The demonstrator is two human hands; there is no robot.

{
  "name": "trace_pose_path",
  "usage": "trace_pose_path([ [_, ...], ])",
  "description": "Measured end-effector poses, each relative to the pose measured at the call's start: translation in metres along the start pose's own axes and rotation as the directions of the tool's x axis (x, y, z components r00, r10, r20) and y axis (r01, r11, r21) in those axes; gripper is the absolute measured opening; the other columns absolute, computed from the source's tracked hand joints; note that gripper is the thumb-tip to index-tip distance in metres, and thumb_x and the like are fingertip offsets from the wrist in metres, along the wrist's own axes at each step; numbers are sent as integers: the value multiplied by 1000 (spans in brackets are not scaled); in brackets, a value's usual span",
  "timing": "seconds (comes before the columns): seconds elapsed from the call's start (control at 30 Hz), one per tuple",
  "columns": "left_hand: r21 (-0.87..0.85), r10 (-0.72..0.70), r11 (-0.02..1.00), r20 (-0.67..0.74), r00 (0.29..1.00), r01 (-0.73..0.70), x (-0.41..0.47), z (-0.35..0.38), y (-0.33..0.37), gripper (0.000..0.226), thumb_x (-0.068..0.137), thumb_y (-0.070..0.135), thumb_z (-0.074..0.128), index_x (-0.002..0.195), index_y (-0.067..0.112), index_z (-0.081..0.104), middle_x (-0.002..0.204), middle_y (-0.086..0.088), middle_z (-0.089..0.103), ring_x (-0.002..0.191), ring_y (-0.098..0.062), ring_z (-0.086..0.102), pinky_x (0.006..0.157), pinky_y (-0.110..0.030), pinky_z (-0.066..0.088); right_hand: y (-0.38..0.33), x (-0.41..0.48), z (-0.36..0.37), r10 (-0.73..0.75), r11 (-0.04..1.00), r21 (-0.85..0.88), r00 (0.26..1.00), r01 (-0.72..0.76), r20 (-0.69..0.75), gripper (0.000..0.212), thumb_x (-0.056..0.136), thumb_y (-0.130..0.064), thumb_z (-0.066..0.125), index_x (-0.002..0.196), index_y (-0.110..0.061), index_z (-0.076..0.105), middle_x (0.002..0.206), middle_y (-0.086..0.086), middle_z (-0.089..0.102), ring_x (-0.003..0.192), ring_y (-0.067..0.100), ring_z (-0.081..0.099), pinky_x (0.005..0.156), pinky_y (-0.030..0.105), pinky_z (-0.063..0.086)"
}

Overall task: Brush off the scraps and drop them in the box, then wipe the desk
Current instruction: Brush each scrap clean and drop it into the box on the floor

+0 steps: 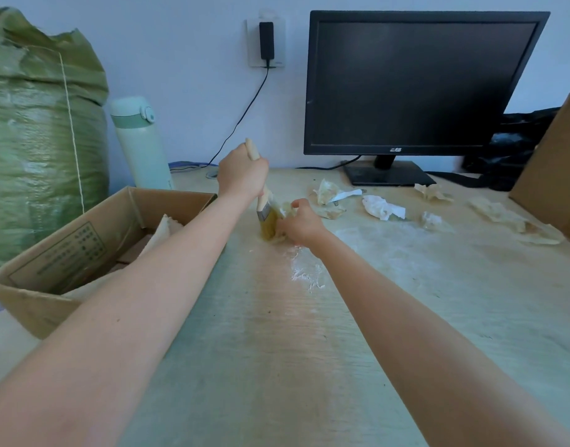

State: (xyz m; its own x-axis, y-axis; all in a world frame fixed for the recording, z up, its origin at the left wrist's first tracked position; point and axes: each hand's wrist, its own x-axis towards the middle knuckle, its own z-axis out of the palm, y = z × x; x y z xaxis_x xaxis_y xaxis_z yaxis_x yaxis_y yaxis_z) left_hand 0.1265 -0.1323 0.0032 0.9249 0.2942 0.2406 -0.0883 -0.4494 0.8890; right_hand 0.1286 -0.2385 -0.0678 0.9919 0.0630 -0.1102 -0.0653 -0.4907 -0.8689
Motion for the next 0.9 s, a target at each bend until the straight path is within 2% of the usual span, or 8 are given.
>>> trace_pose_path([
  [0.1,-9,14,1000,19,1000,-13,1,2,0,18,85,15,48,68,22,48,76,7,52,74,-33,65,86,-45,55,4,2,3,-43,998,-49,999,42,-26,58,86,-10,52,138,-9,28,99,8,47,85,24,49,61,28,41],
  [0.23,-72,-2,997,15,1000,4,6,-2,4,21,83,12,50,66,25,51,75,7,54,62,-23,62,83,-43,57,11,8,-3,-80,996,-41,982,75,-171,43,90,-12,47,132,-12,38,102,12,58,81,23,53,65,31,42],
  [0.33,-58,42,997,-76,996,-46,16,-11,8,21,81,14,51,64,26,50,80,5,55,79,-30,65,84,-43,56,15,13,-10,-66,998,-27,970,61,-236,43,89,-14,46,132,-14,40,106,10,60,78,22,52,62,30,41],
  [0.47,38,132,991,-194,972,-127,28,-16,1,26,83,12,49,62,26,45,74,10,53,84,-21,55,77,-29,46,16,19,-14,-33,999,-42,970,24,-241,46,88,-13,45,133,-7,38,82,-1,50,80,22,50,56,29,43],
  [0.6,98,197,978,-134,971,-185,23,-5,-18,18,85,6,47,77,20,56,86,7,57,86,-14,49,72,-22,34,17,22,-12,29,997,-56,974,-43,-224,53,89,-13,45,140,-6,32,82,0,46,85,24,50,69,33,46],
  [0.73,94,140,987,-72,987,-133,19,7,-28,13,87,10,49,81,20,57,91,3,60,93,-18,53,81,-27,38,14,22,-13,59,997,-39,975,-69,-216,53,88,-15,46,139,-6,34,95,9,54,97,30,59,78,37,52],
  [0.83,54,111,993,-67,992,-107,20,10,-24,15,87,14,51,76,22,57,85,4,61,96,-21,56,86,-29,45,10,21,-13,62,998,8,983,-61,-171,33,86,-13,47,119,-6,50,93,11,57,83,30,62,68,34,52],
  [0.9,-37,65,997,-79,995,-68,19,12,-22,22,86,15,53,67,27,53,73,11,54,90,-21,56,90,-39,51,8,20,-10,56,997,51,990,-49,-131,15,85,-11,48,100,-8,50,93,13,56,90,33,63,76,39,56],
])
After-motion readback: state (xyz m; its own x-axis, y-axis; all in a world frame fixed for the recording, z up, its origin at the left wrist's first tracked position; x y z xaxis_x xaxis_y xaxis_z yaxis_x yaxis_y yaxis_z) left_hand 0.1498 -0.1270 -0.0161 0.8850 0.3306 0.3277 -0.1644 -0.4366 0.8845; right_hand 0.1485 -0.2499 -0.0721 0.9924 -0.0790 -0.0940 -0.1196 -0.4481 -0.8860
